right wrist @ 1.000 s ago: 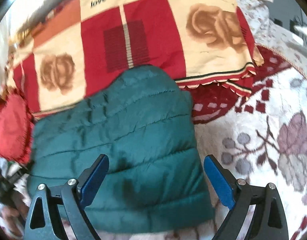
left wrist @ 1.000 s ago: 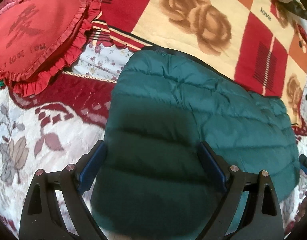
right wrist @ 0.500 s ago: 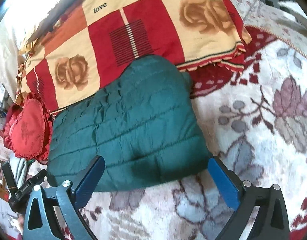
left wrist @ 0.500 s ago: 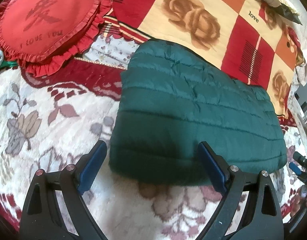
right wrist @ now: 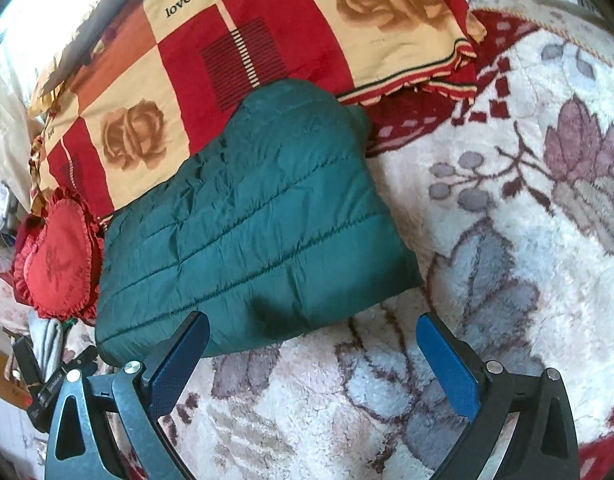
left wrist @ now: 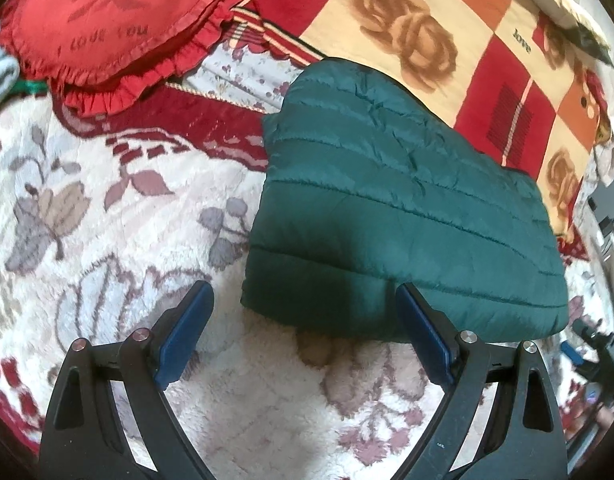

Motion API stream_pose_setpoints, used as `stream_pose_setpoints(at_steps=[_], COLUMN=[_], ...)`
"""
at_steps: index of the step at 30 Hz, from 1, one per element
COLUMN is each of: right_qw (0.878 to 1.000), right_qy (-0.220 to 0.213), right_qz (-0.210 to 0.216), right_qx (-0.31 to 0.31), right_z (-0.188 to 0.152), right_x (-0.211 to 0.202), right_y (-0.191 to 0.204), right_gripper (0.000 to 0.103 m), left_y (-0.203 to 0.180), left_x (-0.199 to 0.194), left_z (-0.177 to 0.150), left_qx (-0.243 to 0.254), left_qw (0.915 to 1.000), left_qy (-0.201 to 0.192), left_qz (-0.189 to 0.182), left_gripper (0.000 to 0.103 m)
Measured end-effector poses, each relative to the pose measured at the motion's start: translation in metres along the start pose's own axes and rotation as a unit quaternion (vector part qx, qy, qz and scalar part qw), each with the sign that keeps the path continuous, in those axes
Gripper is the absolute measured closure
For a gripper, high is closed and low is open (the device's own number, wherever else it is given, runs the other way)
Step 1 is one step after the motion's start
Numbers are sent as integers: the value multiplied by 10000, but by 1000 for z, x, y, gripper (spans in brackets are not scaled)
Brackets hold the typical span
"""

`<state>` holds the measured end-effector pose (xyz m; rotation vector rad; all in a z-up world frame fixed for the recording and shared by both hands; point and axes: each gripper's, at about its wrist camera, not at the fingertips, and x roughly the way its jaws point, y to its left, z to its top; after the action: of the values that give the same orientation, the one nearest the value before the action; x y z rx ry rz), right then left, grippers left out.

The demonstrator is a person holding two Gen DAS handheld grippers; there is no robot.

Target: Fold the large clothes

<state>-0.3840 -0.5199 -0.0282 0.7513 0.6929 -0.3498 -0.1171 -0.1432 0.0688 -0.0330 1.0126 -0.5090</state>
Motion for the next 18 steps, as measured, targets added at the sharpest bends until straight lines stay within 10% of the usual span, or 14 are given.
stream_pose_setpoints(at_steps=[18], right_qw=[9964], right_qy=[14], right_qz=[595], right_qx=[608], right_z=[7], right_x=[30], right_y=[-7], right_gripper=[0], left_y=[39], left_x=[27], left_z=[1], left_qx=[-1385], left_qw=[9853], left_qy=[368], left_qz=[-935], left_gripper=[10])
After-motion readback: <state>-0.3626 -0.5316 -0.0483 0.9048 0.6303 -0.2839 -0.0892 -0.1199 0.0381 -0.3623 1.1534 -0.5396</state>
